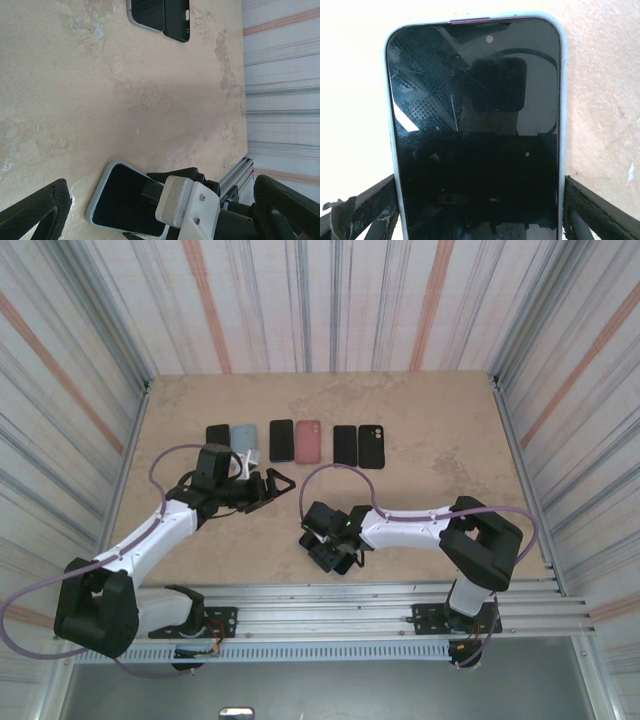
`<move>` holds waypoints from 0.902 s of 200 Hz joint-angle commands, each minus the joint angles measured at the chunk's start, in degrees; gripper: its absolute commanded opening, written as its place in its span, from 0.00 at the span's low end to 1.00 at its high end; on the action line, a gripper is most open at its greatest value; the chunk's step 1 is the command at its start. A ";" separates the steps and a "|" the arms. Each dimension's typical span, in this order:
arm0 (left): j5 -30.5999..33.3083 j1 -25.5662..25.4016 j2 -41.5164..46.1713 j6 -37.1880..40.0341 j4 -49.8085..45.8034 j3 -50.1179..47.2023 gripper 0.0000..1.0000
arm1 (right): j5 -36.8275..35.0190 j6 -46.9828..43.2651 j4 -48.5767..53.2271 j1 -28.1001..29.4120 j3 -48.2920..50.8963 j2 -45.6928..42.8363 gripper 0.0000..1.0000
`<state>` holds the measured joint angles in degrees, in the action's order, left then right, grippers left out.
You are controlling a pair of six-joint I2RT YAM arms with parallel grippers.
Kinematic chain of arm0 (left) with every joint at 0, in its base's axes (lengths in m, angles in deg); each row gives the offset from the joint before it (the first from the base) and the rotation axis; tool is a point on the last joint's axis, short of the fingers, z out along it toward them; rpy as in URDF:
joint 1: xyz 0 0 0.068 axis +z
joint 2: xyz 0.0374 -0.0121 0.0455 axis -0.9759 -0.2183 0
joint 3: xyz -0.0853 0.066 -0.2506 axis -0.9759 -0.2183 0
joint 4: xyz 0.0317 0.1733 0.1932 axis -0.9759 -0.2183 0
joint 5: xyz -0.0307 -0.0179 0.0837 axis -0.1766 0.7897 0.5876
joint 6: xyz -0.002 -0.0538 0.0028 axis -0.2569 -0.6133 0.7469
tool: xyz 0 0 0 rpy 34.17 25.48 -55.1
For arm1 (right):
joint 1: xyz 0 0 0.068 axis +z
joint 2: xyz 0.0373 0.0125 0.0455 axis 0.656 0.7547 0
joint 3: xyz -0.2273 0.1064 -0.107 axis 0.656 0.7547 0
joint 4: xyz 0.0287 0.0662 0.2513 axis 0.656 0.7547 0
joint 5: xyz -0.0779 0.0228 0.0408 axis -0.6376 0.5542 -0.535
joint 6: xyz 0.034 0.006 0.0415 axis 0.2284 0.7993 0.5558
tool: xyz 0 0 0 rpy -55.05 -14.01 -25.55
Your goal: Take the phone out of the phone case
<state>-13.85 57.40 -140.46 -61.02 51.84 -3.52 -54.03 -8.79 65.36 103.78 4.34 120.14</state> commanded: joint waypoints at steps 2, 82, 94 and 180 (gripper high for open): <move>-1.32 -0.36 -0.24 0.96 0.72 -0.88 0.98 | 1.23 4.43 7.68 1.17 2.39 -0.26 0.82; -2.03 -0.49 -1.39 0.64 2.48 -1.30 0.98 | 2.24 5.92 7.53 1.68 2.86 0.99 0.78; -2.19 -0.63 -1.39 0.66 2.49 -1.27 0.98 | 2.07 5.33 7.30 1.59 2.61 1.54 0.73; 1.65 -4.45 -0.91 -0.11 2.77 0.26 0.93 | 4.31 6.61 -1.64 -4.95 4.35 -7.93 0.50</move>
<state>-13.81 54.26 -141.53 -61.04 53.54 -4.22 -52.78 -5.12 67.26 102.60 6.33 117.38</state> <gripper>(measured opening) 0.945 0.741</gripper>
